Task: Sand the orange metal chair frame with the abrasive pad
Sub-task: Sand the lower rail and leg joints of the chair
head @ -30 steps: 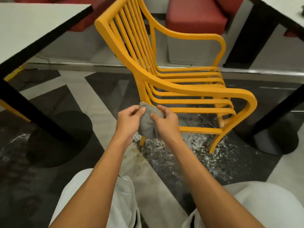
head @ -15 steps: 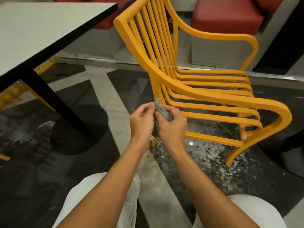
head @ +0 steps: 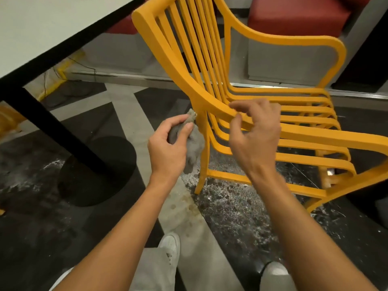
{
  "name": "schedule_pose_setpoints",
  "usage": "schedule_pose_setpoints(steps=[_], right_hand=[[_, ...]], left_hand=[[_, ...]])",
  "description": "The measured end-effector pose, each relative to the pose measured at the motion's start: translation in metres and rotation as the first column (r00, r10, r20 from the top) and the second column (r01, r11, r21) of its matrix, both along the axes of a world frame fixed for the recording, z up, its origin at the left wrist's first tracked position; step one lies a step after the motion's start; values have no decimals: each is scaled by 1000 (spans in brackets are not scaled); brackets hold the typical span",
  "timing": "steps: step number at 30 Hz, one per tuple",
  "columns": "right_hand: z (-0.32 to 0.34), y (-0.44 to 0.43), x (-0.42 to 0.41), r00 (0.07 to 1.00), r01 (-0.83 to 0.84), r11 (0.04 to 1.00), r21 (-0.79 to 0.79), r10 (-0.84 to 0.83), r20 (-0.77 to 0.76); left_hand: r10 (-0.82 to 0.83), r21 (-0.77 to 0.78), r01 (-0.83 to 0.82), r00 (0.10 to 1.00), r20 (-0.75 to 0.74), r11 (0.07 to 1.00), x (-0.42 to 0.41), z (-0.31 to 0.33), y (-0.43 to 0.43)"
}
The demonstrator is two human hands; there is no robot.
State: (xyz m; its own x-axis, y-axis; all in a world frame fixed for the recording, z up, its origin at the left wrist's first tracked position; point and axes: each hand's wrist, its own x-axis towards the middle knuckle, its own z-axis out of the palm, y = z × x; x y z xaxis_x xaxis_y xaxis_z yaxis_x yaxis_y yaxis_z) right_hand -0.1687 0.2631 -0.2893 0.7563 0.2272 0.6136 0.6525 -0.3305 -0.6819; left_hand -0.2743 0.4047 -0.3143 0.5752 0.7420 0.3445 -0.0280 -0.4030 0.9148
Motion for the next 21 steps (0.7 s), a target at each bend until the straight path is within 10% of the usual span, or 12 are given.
schedule_pose_setpoints(steps=[5, 21], right_hand=[[-12, 1, 39, 996, 36, 975, -217, -16, 91], [-28, 4, 42, 993, 59, 958, -280, -27, 117]], left_hand=[[-26, 345, -5, 996, 85, 939, 18, -8, 23], [-166, 612, 83, 983, 80, 786, 33, -18, 44]])
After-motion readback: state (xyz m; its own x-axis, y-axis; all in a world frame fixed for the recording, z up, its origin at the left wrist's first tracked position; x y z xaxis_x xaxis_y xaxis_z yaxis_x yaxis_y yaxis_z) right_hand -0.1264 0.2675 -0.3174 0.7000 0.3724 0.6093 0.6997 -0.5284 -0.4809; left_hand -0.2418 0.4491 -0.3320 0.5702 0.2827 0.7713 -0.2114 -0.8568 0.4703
